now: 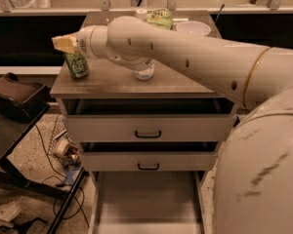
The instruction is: Pick green can from bottom drawer and place on counter
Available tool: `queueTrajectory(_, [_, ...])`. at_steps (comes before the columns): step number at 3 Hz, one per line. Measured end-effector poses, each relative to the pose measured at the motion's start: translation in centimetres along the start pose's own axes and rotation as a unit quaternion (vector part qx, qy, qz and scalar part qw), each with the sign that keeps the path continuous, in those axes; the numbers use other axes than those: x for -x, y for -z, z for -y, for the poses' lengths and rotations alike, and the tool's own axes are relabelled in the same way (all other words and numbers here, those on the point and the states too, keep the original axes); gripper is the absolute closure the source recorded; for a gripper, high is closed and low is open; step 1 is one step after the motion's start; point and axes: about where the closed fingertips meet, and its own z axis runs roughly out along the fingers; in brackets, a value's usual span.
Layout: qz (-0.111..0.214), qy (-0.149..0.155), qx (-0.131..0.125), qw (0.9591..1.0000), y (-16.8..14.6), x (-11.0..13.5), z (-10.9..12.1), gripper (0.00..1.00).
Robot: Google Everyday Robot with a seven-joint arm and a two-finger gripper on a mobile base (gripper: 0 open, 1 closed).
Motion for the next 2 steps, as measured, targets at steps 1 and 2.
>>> queueTrajectory(1, [0.000,0.000,0.000,1.0000,0.00,0.02,-0.01,0.14])
queueTrajectory(2, [0.000,0.000,0.001,1.0000,-0.07,0.06,-0.20,0.00])
